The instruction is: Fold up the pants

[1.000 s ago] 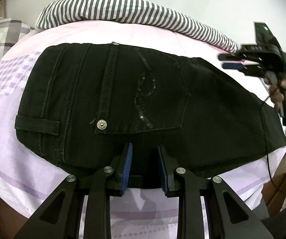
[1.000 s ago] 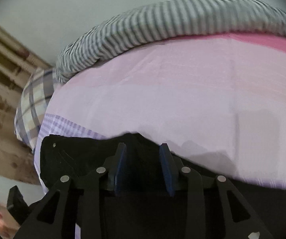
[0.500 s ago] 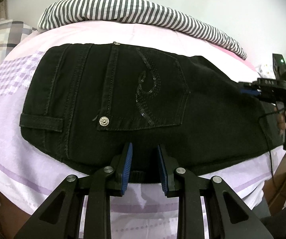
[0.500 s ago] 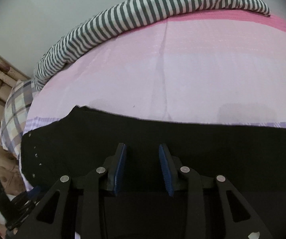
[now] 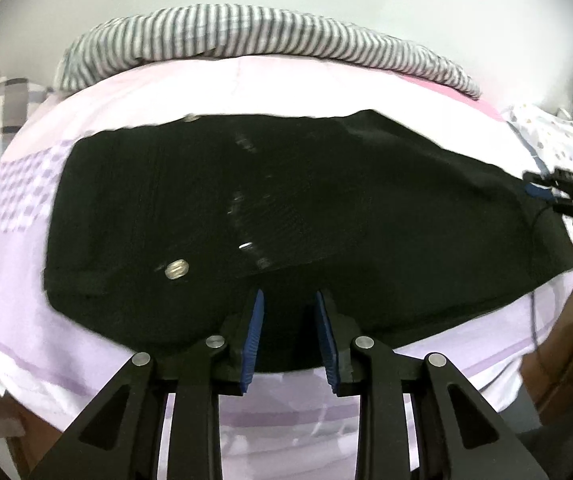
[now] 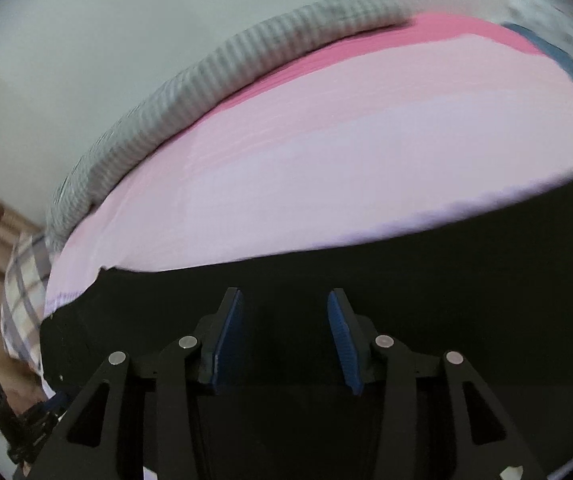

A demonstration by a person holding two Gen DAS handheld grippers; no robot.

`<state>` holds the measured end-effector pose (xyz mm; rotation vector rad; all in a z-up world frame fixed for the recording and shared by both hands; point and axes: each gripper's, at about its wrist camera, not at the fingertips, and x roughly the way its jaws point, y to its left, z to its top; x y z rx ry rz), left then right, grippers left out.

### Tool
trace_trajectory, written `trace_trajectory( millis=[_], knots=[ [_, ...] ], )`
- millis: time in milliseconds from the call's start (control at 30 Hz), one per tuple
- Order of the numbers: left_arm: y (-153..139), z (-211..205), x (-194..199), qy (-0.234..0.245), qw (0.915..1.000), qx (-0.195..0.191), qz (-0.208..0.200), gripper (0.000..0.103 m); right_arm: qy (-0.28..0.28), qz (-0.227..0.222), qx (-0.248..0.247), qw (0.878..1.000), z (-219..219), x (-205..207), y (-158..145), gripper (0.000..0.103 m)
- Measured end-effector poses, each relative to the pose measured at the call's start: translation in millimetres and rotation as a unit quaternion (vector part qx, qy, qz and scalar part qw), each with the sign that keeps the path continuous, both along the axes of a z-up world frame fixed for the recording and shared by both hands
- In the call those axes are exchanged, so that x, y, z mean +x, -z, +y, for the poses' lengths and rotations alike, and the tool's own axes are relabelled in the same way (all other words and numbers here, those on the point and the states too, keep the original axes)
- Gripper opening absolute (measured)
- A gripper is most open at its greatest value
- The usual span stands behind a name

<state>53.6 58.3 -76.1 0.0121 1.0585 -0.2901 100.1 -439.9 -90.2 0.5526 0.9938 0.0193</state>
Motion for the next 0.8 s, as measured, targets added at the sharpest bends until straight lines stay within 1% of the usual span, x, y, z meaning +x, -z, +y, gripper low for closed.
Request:
trace_trajectory(
  millis=[67,233,267,367,467,567,700,800],
  knots=[
    [-2,-13,5,0.011,0.9999,-0.010,0.003,0.030,0.037,0.004,0.008,0.999,-38,-24,0,0.043],
    [-7,-51,19,0.042,0.9986,-0.031,0.006,0.030,0.123,0.016,-0.015,0.992,-124,-90,-3,0.044],
    [-8,-60,22,0.049,0.9981,-0.035,0.009,0.031,0.139,0.017,-0.009,0.990,-140,-105,-3,0.044],
    [-9,-88,27,0.074,0.9961,-0.046,0.014,0.031,0.161,0.015,0.029,0.986,-177,-137,3,0.044],
    [-9,-116,30,0.103,0.9934,-0.048,0.020,0.031,0.157,0.011,0.069,0.985,-197,-154,12,0.044],
    [-6,-141,31,0.127,0.9904,-0.047,0.030,0.031,0.144,0.012,0.107,0.984,-204,-161,26,0.044],
    [-3,-163,29,0.147,0.9879,-0.037,0.034,0.032,0.141,0.010,0.124,0.982,-209,-167,31,0.043],
    [-1,-170,29,0.156,0.9865,-0.032,0.037,0.032,0.131,0.008,0.133,0.982,-215,-174,31,0.042]
  ],
)
